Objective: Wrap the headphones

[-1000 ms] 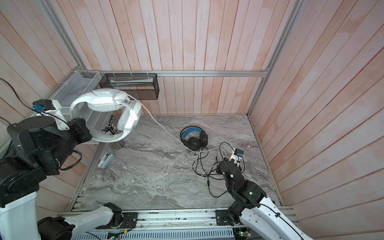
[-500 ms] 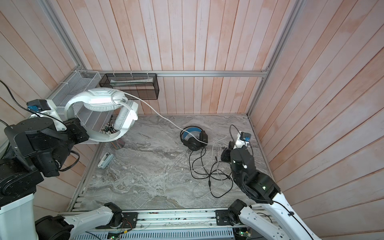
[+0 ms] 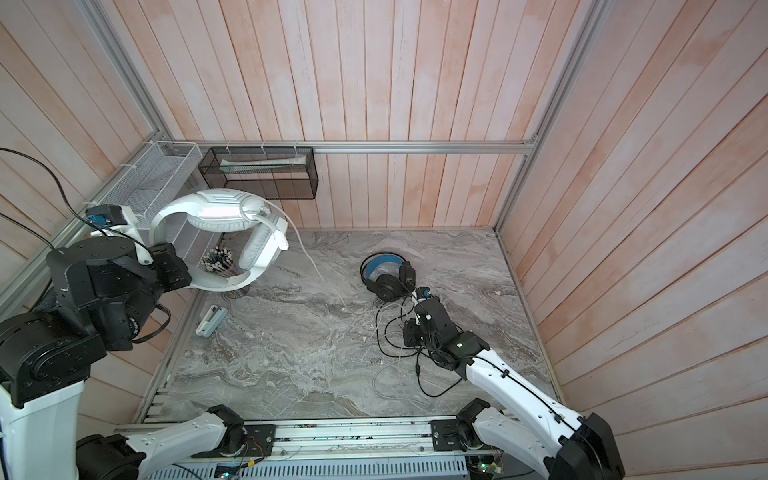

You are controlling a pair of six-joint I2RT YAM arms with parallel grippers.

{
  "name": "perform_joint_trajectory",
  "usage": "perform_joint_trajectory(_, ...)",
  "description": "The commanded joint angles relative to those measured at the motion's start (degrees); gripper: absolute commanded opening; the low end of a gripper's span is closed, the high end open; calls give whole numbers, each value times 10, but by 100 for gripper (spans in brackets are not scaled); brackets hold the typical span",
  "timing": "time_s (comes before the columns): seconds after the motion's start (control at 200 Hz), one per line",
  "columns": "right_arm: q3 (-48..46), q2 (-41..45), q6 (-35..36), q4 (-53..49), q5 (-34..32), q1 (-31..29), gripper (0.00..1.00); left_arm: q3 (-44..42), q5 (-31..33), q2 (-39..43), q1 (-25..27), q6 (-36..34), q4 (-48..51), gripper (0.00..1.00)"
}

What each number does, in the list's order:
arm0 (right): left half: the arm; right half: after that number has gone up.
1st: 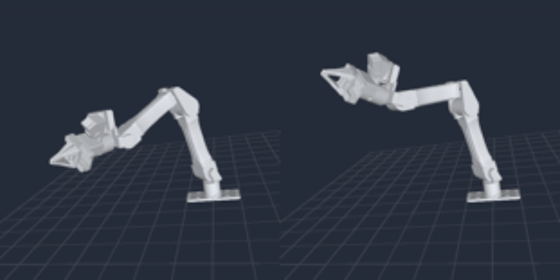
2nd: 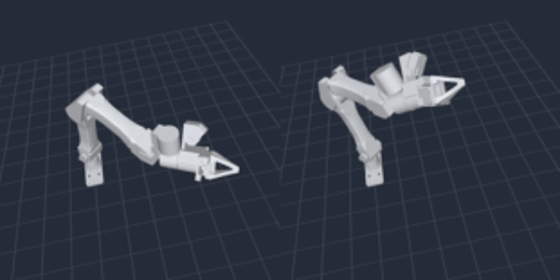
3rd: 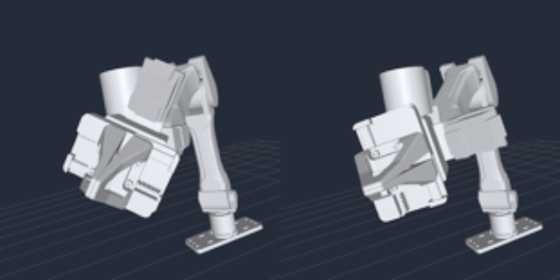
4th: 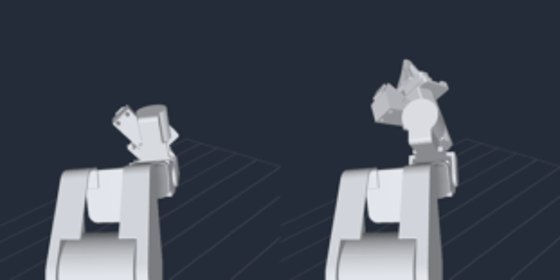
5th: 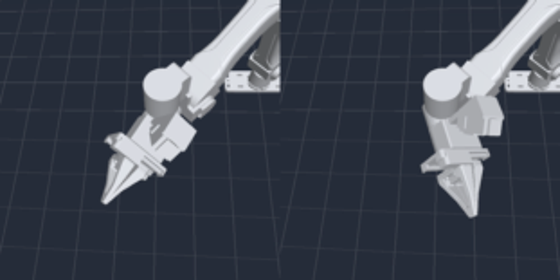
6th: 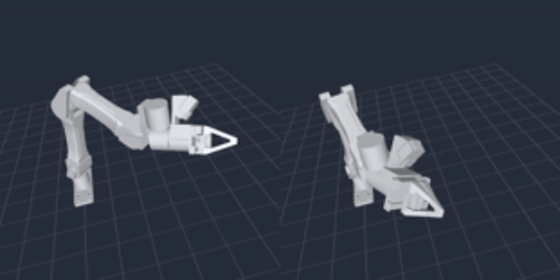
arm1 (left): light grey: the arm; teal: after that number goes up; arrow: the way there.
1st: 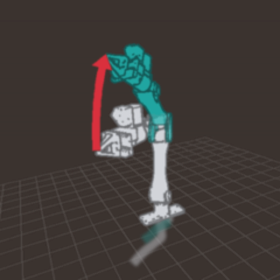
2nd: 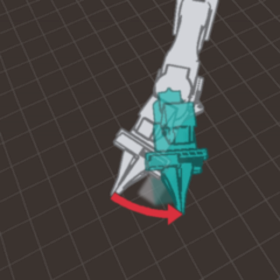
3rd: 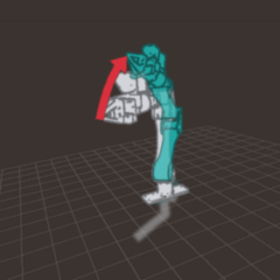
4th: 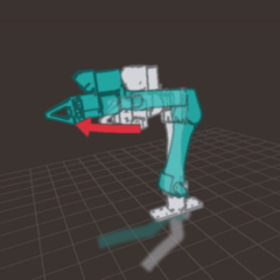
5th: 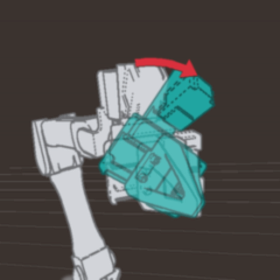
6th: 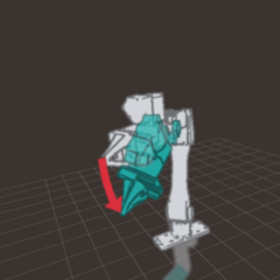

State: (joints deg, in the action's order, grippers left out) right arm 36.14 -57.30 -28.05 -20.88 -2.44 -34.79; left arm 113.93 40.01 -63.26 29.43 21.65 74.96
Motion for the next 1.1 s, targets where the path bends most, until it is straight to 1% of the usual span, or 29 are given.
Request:
perform_joint_trajectory(0.0, 8, -6, -2, 10, 52, 8, 25, -4, -20, 9, 1, 24, -38, 0)
perform_joint_trajectory(0.06, 21, 16, -2, 7, 52, 8, 35, -7, -26, 8, 1, 24, -39, 0)
perform_joint_trajectory(0.1, 29, 27, -1, 8, 55, 7, 36, -9, -30, 6, 1, 26, -38, 0)
perform_joint_trajectory(0.12, 33, 35, -2, 12, 64, 6, 42, -10, -32, 4, 1, 27, -38, 0)
perform_joint_trajectory(0.155, 33, 43, -5, 22, 81, -1, 44, -13, -35, 4, 1, 28, -40, 0)
perform_joint_trajectory(0.2, 31, 46, -16, 40, 99, -10, 45, -17, -39, 3, 1, 28, -43, 0)
perform_joint_trajectory(0.26, 19, 34, -49, 73, 128, -34, 45, -20, -44, 1, 1, 29, -48, 0)
perform_joint_trajectory(0.295, 9, 19, -70, 114, 150, -52, 44, -22, -47, 1, 0, 29, -51, 0)
perform_joint_trajectory(0.37, -15, -14, -114, 192, 164, -77, 40, -23, -51, -2, 0, 29, -57, 0)
perform_joint_trajectory(0.47, -33, -56, -160, 293, 170, -80, 42, -21, -54, -5, -2, 29, -56, 0)
perform_joint_trajectory(0.535, -15, -95, -165, 310, 136, -81, 44, -18, -55, -5, -2, 30, -51, 0)
perform_joint_trajectory(0.595, 13, -141, -155, 307, 98, -81, 44, -16, -54, -3, -3, 30, -45, 0)
perform_joint_trajectory(0.635, 27, -174, -152, 309, 92, -81, 44, -14, -53, -2, -3, 30, -42, 0)
perform_joint_trajectory(0.71, 61, -241, -148, 317, 121, -84, 43, -11, -51, 2, -4, 30, -35, 0)
perform_joint_trajectory(0.74, 74, -269, -131, 335, 142, -90, 40, -7, -51, 2, -4, 31, -31, 0)
perform_joint_trajectory(0.785, 80, -285, -110, 358, 151, -101, 39, -3, -52, 2, -5, 30, -26, 0)
perform_joint_trajectory(0.865, 53, -284, -65, 465, 159, -121, 44, 0, -55, 1, -5, 29, -22, 0)
perform_joint_trajectory(0.96, 17, -275, 4, 585, 174, -137, 52, -4, -56, -1, -5, 30, -23, 0)
perform_joint_trajectory(1.025, 3, -280, 23, 642, 180, -138, 56, -5, -57, -5, -5, 29, -24, 0)
perform_joint_trajectory(1.095, -14, -294, 37, 732, 220, -139, 58, -4, -59, -10, -6, 29, -26, 0)
